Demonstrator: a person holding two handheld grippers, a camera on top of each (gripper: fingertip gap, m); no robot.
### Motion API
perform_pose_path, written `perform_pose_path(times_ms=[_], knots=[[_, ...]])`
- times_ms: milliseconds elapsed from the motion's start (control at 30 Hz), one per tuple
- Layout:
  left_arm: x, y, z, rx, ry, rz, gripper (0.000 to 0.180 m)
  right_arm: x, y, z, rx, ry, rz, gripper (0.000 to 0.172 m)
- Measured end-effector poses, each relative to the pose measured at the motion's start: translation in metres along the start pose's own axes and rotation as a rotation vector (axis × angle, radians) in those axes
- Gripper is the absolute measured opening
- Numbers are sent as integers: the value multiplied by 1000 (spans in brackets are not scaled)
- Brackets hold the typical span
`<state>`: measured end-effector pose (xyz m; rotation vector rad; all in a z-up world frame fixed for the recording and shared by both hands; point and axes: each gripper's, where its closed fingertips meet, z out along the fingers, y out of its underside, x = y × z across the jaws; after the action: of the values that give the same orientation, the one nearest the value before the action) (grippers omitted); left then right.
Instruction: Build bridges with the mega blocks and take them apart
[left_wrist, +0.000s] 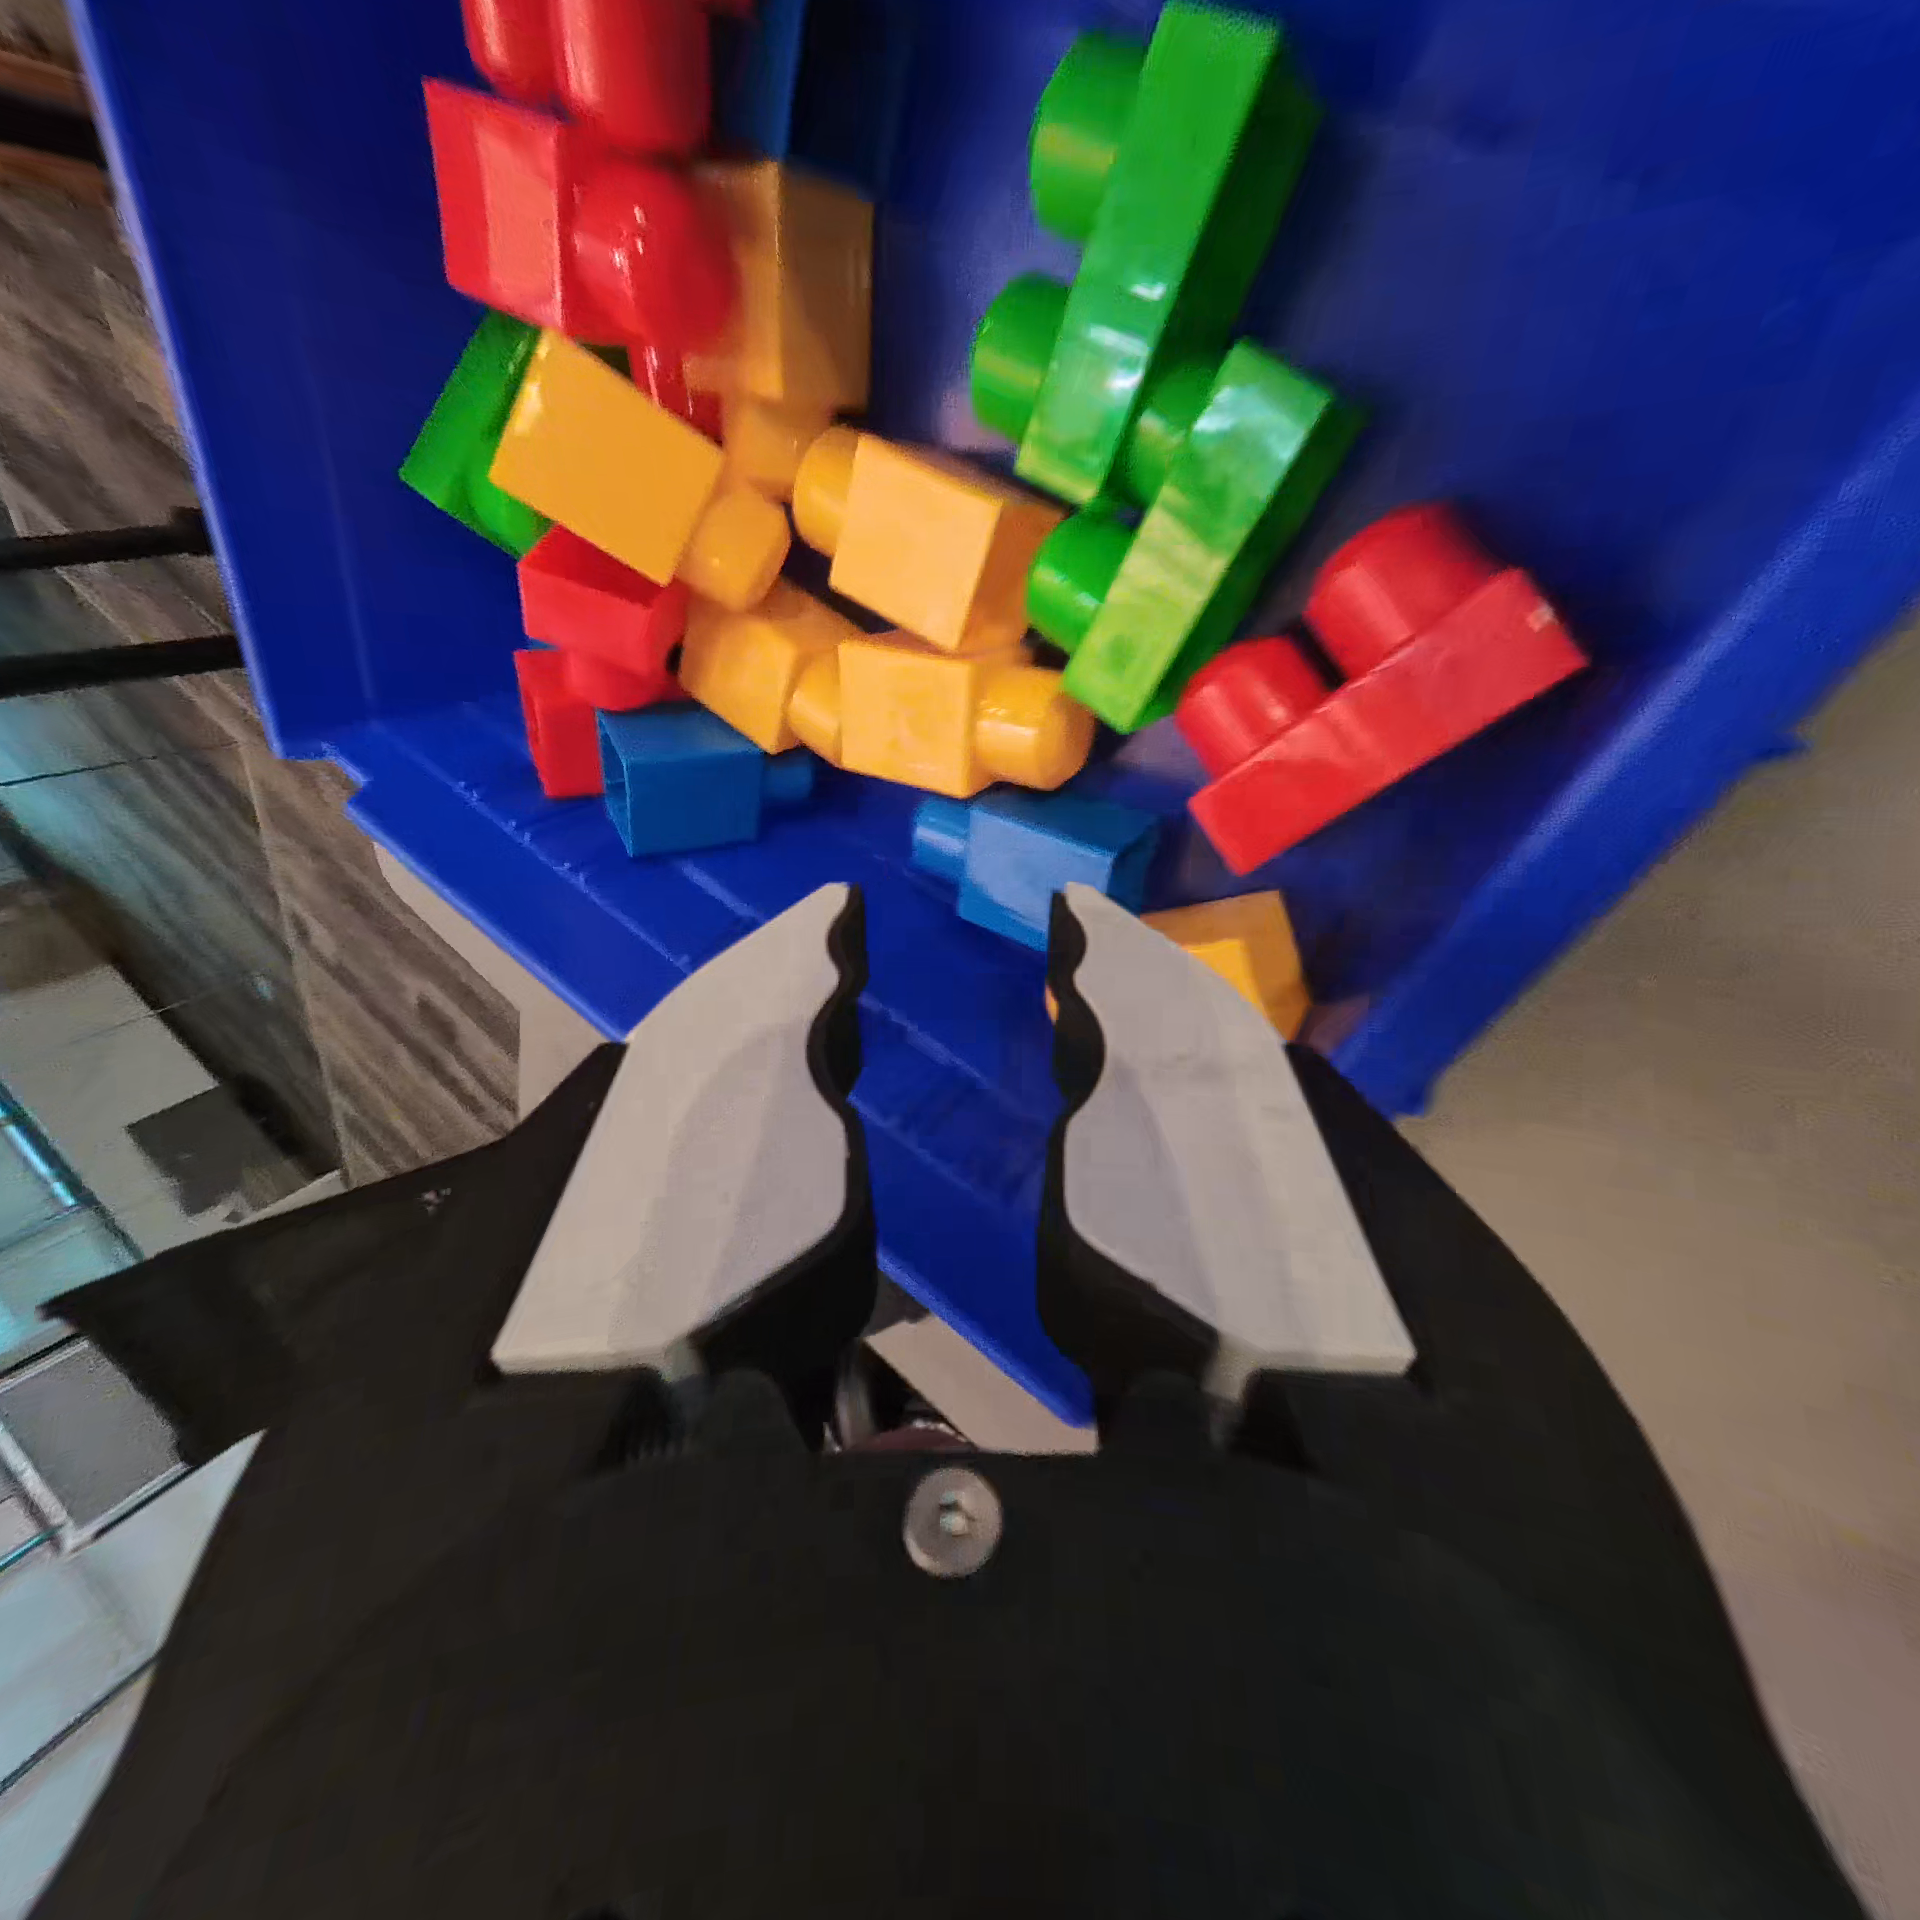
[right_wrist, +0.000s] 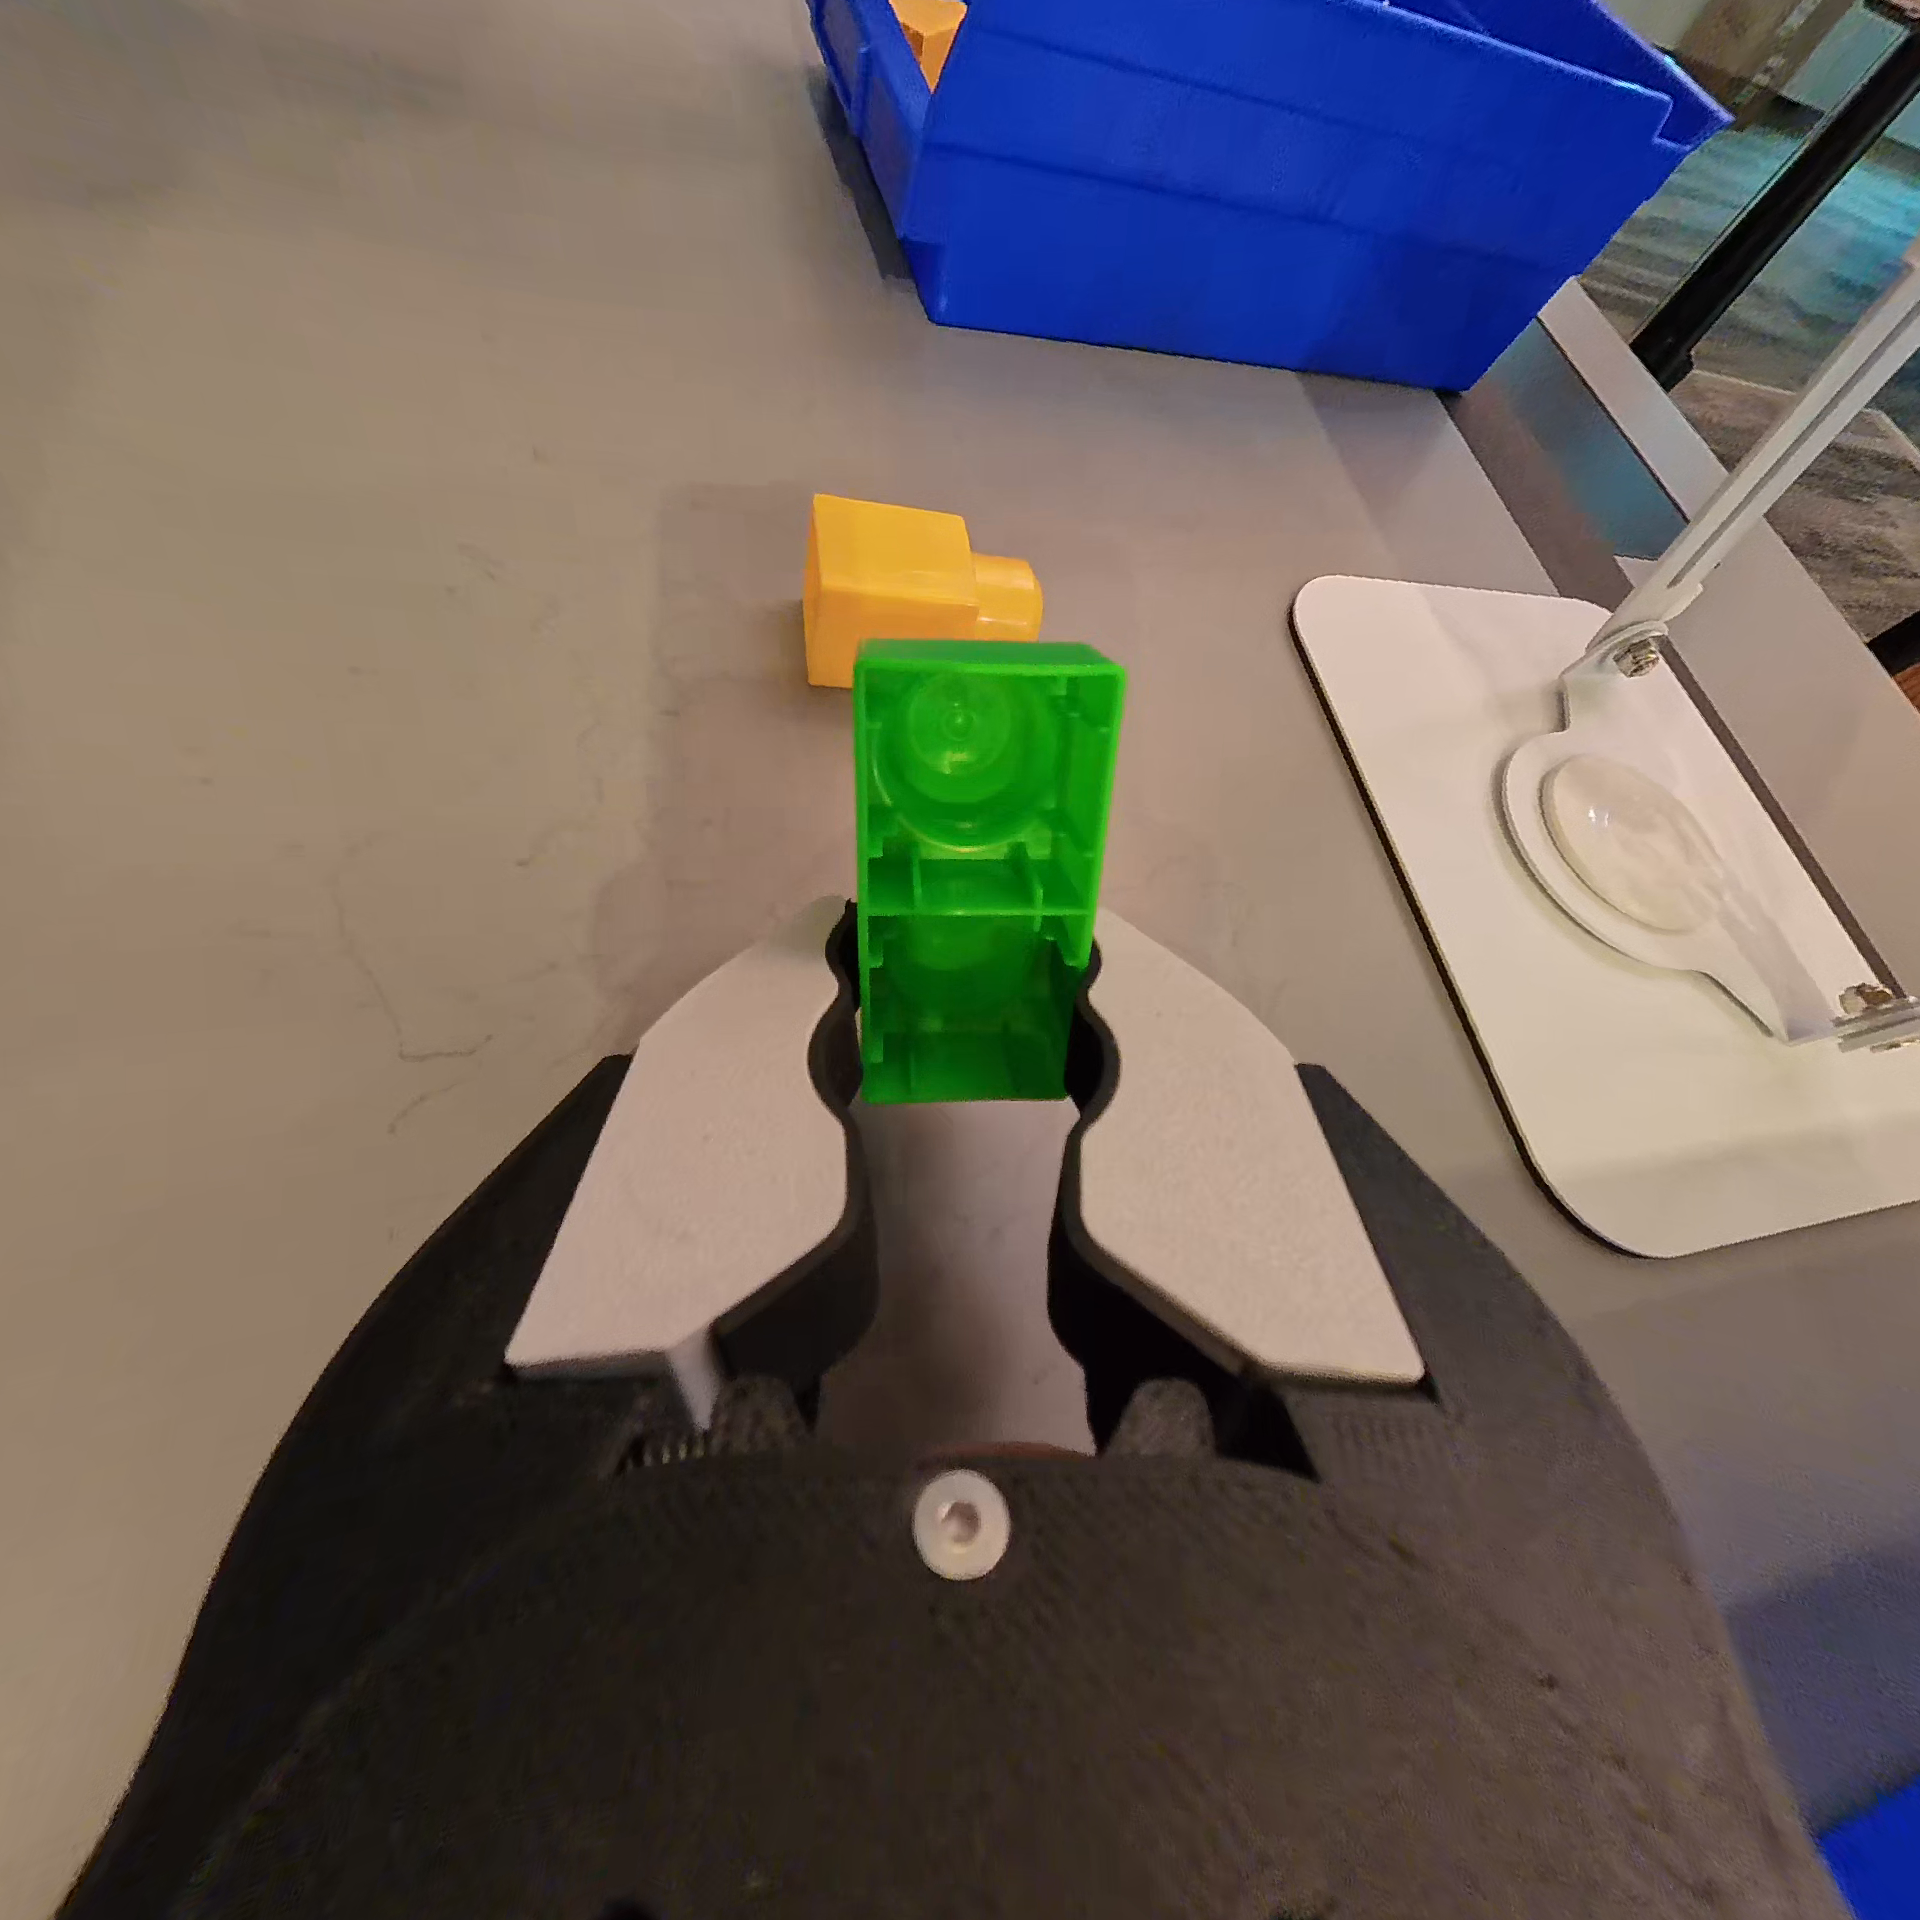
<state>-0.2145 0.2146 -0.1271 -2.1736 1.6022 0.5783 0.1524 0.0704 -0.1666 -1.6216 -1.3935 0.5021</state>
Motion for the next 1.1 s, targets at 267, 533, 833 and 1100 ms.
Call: perform_pose_path(times_ms=[267, 533, 833, 1100], knots=[[21, 17, 38, -113, 61, -4, 38, 1, 1, 0, 3, -7, 3, 37], [14, 25, 53, -246, -83, 51, 24, 0, 1, 0, 3, -7, -3, 37], [-28, 29, 42, -250, -359, 48, 1, 0, 1, -1, 4, -5, -5, 37], [-37, 9, -53, -27, -519, -77, 1, 1, 1, -3, 9, -1, -4, 37]])
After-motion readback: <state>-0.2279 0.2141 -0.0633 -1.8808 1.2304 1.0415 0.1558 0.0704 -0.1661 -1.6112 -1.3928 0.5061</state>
